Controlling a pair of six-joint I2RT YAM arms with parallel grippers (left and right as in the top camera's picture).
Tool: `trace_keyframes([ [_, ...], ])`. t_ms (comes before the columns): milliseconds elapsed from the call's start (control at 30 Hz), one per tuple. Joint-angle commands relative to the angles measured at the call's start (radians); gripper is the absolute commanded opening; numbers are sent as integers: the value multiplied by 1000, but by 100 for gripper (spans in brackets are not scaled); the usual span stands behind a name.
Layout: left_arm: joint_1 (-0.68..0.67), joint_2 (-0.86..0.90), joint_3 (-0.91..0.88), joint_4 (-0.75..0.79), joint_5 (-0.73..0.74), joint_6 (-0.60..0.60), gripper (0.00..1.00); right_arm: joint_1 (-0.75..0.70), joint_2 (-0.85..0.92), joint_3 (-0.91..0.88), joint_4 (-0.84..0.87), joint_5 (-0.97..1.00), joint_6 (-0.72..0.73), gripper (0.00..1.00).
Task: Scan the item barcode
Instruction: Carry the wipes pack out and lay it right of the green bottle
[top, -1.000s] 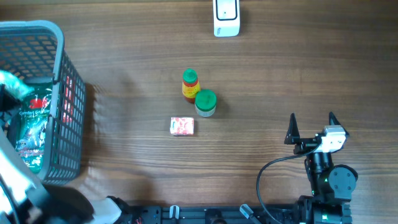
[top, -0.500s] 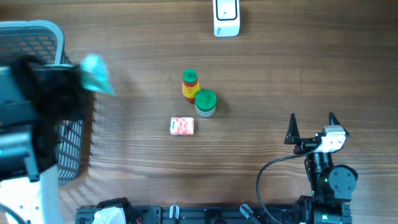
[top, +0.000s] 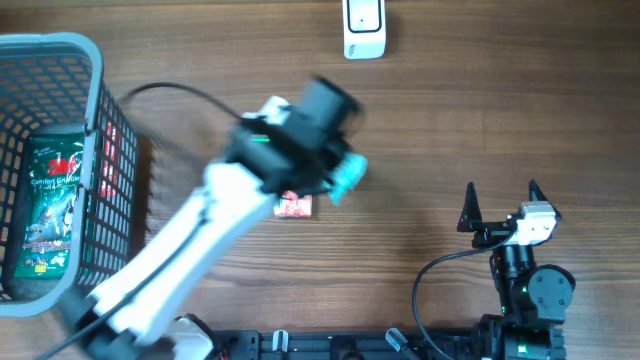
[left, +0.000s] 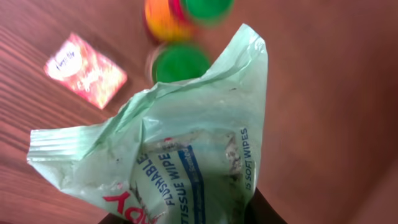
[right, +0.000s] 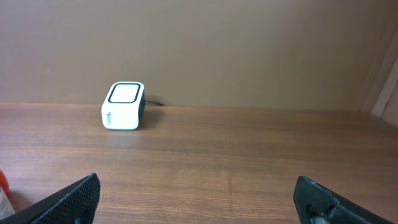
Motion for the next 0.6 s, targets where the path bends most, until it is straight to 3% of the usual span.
trace_keyframes([
  [0, -121, 129, 8, -1, -159, 16, 29, 3, -2, -1, 3, 10, 7, 100],
  [200, -186, 307, 8, 29, -256, 16, 30, 3, -2, -1, 3, 10, 8, 100],
  [400, -191, 427, 8, 68, -222, 16, 24, 3, -2, -1, 3, 10, 7, 100],
  [467, -191, 428, 8, 68, -219, 16, 29, 3, -2, -1, 3, 10, 7, 100],
  [567, -188, 415, 8, 71, -222, 16, 46, 3, -2, -1, 4, 10, 8, 100],
])
